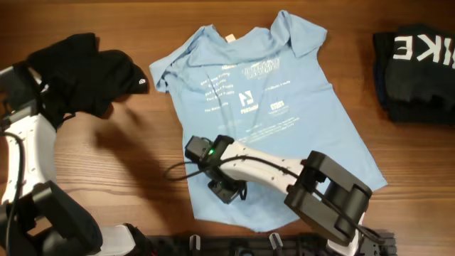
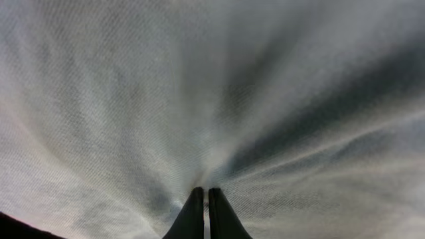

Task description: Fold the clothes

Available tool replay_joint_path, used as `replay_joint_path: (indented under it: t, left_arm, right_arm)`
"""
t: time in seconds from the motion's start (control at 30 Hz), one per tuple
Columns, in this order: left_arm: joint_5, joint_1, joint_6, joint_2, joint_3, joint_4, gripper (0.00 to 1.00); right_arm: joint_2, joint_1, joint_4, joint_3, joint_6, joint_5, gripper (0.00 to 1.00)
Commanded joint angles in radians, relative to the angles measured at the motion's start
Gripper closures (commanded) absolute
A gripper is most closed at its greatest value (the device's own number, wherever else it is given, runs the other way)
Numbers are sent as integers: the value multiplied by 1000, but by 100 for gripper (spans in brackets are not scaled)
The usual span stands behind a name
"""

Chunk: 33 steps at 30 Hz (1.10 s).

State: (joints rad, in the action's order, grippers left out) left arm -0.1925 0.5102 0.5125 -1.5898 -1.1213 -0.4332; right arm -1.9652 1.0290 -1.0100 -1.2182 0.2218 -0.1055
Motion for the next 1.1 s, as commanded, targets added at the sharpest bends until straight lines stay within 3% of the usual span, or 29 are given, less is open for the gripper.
replay_joint_path:
  t: [0.0, 0.2, 0.4, 0.53, 0.7, 0.87, 1.07]
  left_arm:
    - [-38, 32, 6, -3, -20, 4, 3]
    - [-58, -66, -128, -4, -20, 42, 9]
    - [19, -288, -261, -9, -20, 124, 12]
    - [123, -431, -311, -86, -20, 242, 12]
    - [74, -483, -331, -270, -20, 354, 7]
    - [-6, -509, -407, -408, -20, 407, 4]
    - [40, -541, -476, -428, -20, 442, 6]
  right_arm:
    - [-33, 39, -29, 10, 34, -67, 96]
    - [96, -26, -86, -151, 145, 3, 93]
    - [248, -216, -189, -376, 167, 9, 46]
    - [331, -369, -199, -405, 170, 9, 44]
    - [371, -514, -230, -405, 117, 6, 43]
    - [370, -562, -233, -405, 94, 6, 42]
    - [370, -562, -209, -405, 93, 6, 40]
